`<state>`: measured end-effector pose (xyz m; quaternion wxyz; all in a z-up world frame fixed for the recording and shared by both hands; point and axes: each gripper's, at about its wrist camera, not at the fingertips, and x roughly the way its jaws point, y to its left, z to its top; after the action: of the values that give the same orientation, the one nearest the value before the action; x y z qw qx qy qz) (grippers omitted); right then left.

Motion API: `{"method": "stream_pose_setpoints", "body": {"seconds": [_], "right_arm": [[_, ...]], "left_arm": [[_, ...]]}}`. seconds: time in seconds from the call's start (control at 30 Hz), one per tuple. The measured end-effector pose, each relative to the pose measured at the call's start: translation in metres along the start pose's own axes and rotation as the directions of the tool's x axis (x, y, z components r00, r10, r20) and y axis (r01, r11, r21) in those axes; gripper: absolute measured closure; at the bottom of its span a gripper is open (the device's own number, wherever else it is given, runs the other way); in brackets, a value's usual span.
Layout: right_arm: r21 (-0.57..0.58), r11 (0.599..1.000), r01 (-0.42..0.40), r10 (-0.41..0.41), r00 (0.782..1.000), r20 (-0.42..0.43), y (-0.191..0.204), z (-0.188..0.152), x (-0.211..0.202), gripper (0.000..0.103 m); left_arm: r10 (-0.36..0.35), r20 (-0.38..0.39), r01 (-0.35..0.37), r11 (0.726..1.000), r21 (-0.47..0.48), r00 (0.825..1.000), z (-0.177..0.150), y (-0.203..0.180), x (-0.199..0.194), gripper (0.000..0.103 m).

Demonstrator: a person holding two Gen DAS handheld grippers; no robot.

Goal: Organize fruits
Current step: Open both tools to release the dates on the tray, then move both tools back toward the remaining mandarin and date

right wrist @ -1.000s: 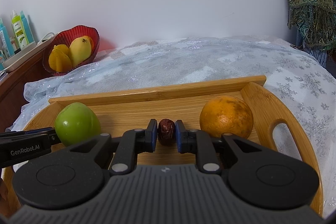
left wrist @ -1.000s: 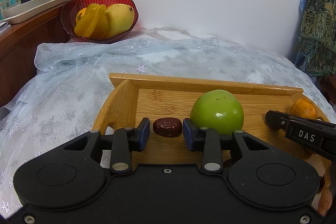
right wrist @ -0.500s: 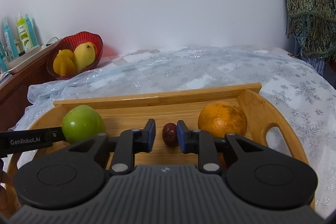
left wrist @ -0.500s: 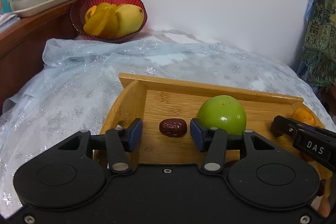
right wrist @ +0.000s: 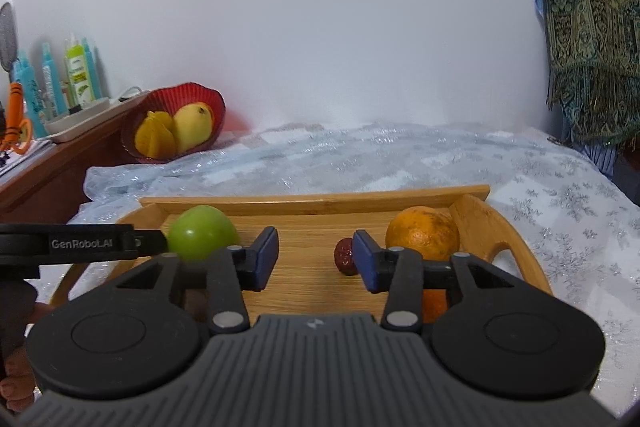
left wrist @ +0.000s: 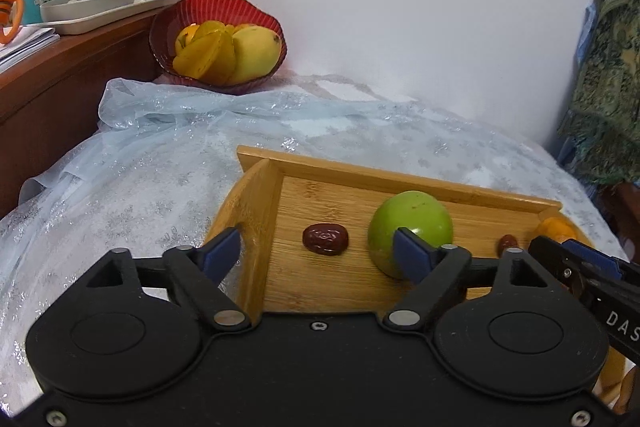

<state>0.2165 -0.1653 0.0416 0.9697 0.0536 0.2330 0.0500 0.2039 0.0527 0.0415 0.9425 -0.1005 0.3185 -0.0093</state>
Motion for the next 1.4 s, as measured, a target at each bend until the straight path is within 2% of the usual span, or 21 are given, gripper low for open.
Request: {"method": "stream_pose_setpoints", "body": {"seconds": [0.2,0.43,0.6,0.9,1.13,1.4], "right_arm": [[-0.02,1.0,0.003,-0.002,0.999,0.05,0.0,-0.006,-0.021,0.026],[-0.031,0.999,0.017,-0.014,0.997,0.078,-0.004,-0.022,-0.047,0.022],[-0.048,0.998,0.027,-0.021,0.993,0.113,-0.006,-0.034,-0.068,0.015],[-0.042,0.998,0.036,-0.031,0.993,0.112,-0.005,-0.059,-0.094,0.014],[-0.045,0.998,0.054,-0.048,0.993,0.11,-0.002,-0.075,-0.109,0.014],[-0.004,0.999,0.047,-0.047,0.996,0.076,-0.004,-0.092,-0.123,0.014]], "left_arm": [[0.003,0.027,-0.004,1.0,0.028,1.0,-0.008,-0.004,-0.018,0.014],[-0.008,0.052,0.004,0.998,0.064,0.999,-0.019,-0.008,-0.038,0.006],[-0.019,0.065,0.015,0.998,0.061,0.998,-0.025,-0.01,-0.047,0.005],[-0.026,0.084,0.017,0.995,0.101,0.996,-0.05,-0.018,-0.065,0.003],[-0.052,0.133,0.037,0.993,0.115,0.99,-0.077,-0.019,-0.091,0.001],[-0.088,0.154,0.058,0.981,0.187,0.984,-0.102,-0.024,-0.114,0.0]]}}
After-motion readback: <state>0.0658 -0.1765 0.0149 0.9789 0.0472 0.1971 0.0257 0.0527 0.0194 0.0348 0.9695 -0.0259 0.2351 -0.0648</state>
